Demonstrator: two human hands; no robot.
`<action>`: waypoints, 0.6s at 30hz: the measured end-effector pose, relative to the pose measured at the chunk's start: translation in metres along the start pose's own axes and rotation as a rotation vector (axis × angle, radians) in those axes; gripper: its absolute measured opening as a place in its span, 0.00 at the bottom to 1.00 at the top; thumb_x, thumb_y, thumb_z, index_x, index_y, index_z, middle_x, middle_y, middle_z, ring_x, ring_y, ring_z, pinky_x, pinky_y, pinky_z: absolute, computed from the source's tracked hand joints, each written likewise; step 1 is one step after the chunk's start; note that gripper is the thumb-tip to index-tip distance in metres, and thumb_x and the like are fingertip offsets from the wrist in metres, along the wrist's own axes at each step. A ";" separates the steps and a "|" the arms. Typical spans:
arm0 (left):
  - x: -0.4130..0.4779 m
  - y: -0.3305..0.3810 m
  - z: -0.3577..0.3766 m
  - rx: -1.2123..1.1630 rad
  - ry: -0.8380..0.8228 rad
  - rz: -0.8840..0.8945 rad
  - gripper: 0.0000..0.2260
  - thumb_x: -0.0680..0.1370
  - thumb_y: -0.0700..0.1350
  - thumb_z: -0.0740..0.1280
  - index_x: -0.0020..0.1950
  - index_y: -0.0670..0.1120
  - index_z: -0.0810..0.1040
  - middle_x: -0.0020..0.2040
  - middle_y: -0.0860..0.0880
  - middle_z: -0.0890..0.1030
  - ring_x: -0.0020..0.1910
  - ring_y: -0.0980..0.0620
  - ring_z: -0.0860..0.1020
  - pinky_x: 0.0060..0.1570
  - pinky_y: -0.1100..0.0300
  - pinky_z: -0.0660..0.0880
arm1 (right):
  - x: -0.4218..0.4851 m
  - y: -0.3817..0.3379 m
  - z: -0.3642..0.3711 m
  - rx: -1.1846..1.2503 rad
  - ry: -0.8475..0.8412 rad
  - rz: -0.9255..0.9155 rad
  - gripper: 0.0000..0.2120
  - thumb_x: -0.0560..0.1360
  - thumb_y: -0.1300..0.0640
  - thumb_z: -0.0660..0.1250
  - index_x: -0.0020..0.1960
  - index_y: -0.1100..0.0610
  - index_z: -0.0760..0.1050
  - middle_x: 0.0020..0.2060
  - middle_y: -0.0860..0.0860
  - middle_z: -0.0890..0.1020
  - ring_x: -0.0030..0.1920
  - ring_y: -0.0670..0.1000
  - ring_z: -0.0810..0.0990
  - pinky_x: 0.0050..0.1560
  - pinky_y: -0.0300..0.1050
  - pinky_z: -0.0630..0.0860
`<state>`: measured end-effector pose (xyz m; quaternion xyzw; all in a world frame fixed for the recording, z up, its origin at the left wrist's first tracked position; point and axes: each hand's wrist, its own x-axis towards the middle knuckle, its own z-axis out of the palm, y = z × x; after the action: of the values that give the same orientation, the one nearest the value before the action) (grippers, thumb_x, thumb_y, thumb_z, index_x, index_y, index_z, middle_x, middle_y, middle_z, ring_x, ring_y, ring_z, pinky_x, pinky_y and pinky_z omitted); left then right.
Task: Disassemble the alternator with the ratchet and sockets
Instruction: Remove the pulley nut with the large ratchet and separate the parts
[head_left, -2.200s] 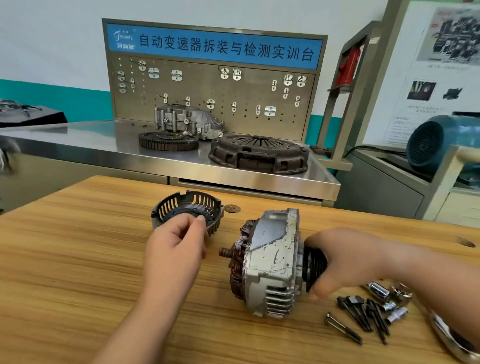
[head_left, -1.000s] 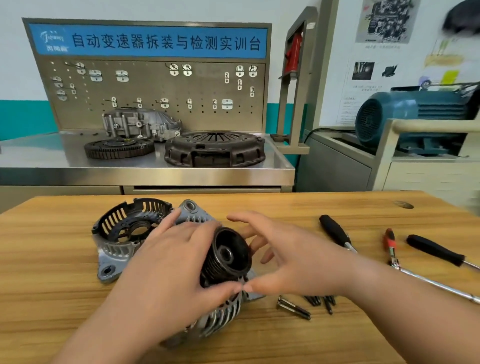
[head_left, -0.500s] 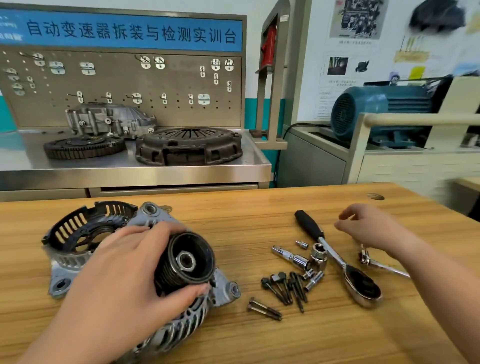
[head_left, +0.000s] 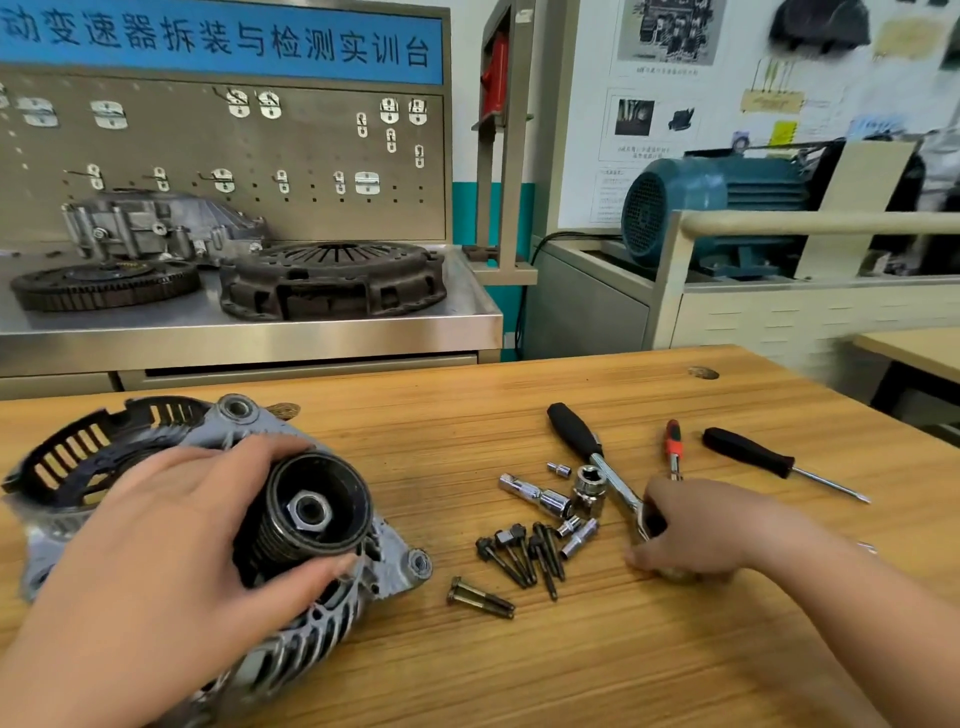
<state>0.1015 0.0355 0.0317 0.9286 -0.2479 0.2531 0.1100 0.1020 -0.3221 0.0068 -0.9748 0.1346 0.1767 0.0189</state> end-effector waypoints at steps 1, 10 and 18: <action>0.002 0.001 -0.002 0.001 0.016 0.002 0.29 0.66 0.76 0.58 0.61 0.62 0.66 0.47 0.72 0.70 0.43 0.57 0.76 0.57 0.51 0.70 | 0.000 0.001 0.001 0.044 0.021 -0.007 0.19 0.72 0.41 0.68 0.55 0.53 0.73 0.43 0.47 0.80 0.34 0.44 0.78 0.30 0.38 0.74; 0.025 0.039 -0.025 -0.431 -0.099 -0.100 0.36 0.57 0.76 0.55 0.51 0.52 0.75 0.57 0.54 0.74 0.62 0.42 0.72 0.69 0.41 0.61 | 0.006 0.030 0.021 0.799 0.509 -0.009 0.10 0.68 0.51 0.71 0.47 0.46 0.73 0.32 0.47 0.78 0.31 0.47 0.75 0.30 0.42 0.66; 0.034 0.143 0.041 -0.478 -0.327 -0.040 0.16 0.73 0.63 0.59 0.60 0.70 0.63 0.57 0.77 0.63 0.63 0.72 0.62 0.66 0.67 0.63 | 0.011 0.042 0.029 1.097 0.746 -0.070 0.15 0.63 0.60 0.76 0.46 0.45 0.79 0.38 0.41 0.82 0.39 0.35 0.78 0.36 0.35 0.70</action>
<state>0.0704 -0.1133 0.0264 0.9095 -0.2967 0.0325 0.2894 0.0908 -0.3630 -0.0237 -0.8236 0.1708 -0.2674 0.4701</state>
